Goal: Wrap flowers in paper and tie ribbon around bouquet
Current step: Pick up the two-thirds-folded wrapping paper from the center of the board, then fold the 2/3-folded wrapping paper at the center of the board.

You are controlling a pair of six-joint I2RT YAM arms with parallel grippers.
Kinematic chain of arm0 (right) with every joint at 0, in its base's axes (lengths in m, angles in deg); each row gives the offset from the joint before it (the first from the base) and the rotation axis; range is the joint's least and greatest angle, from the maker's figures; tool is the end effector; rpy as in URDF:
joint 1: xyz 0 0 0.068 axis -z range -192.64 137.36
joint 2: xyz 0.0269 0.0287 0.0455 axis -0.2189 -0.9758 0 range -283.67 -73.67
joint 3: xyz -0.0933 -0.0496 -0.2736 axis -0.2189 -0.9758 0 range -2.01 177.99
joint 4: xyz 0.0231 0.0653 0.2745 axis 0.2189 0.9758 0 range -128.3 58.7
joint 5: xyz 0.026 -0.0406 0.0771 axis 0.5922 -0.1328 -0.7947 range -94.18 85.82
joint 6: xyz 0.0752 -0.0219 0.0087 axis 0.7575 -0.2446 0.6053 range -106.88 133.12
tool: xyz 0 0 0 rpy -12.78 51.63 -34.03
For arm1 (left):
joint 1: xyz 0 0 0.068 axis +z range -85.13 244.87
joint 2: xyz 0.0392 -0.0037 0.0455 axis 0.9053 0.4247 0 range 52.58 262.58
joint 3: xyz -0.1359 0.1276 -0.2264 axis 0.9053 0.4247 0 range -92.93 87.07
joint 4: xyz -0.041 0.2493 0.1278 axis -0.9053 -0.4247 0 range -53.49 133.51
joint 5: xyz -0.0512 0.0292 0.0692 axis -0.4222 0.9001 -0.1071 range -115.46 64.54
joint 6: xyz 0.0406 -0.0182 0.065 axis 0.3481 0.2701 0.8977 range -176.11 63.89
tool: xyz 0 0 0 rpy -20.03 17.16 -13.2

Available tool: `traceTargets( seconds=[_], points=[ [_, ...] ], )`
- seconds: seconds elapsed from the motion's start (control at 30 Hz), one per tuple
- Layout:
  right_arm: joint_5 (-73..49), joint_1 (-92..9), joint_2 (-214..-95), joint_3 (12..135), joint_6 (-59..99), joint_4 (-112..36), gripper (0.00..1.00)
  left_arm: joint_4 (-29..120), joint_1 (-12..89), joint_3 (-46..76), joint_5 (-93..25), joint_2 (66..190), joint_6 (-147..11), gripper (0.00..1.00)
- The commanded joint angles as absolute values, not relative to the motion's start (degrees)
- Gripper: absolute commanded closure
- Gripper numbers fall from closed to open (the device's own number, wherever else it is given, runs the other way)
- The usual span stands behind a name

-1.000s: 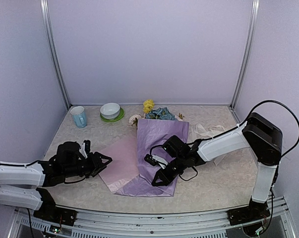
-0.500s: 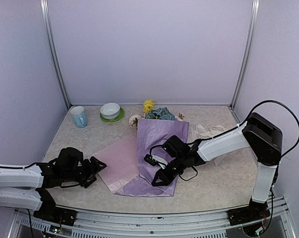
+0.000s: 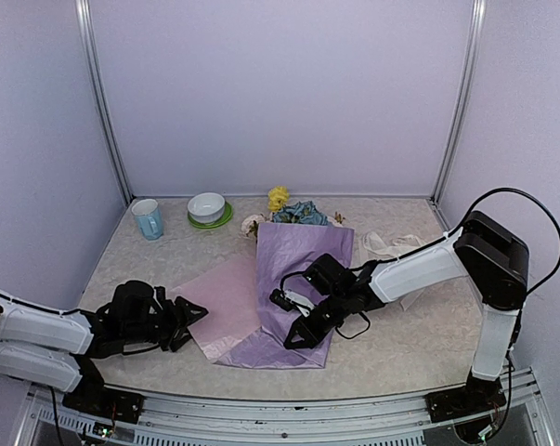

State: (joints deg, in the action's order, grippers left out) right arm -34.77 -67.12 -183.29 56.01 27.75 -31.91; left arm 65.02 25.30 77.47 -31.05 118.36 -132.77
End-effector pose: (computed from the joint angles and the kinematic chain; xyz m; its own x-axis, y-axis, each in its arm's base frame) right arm 0.2040 0.3448 0.0971 -0.6933 -0.5969 -0.4037 -0.7050 0.4459 0.5515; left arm 0.1640 -0.1442 0.1039 -0.7781 -0.6133 -0.1359 -0.2661 0.5178 -0.8131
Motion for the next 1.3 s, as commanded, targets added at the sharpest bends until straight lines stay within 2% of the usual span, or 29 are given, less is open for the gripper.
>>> traceTargets(
  seconds=[0.0,0.07,0.23,0.27,0.53,0.9,1.27],
  points=[
    [-32.2,-68.1,-185.3,54.6,27.7,-27.9,1.0,67.7,25.0,78.4,-29.4,116.8,-130.2,0.36],
    [-32.3,-68.1,-185.4,54.6,27.8,-28.0,1.0,67.2,24.9,78.1,-28.6,116.2,-128.7,0.51],
    [-32.4,-68.1,-186.0,54.8,28.2,-28.3,1.0,64.7,24.2,75.2,-28.0,117.1,-124.5,0.98],
    [-32.5,-68.1,-186.2,54.8,28.3,-28.2,1.0,63.2,23.4,73.6,-27.7,117.3,-123.1,1.0],
    [-34.2,-68.1,-186.6,54.1,29.3,-30.2,1.0,54.0,15.4,57.3,-24.1,121.9,-108.8,1.0],
    [-34.6,-68.2,-185.2,52.5,30.3,-35.1,1.0,52.1,12.2,36.5,-31.4,141.4,-95.4,1.0],
    [-37.0,-68.3,-177.7,46.9,35.8,-48.1,1.0,52.9,17.8,33.2,-40.6,152.3,-96.5,1.0]
  ],
)
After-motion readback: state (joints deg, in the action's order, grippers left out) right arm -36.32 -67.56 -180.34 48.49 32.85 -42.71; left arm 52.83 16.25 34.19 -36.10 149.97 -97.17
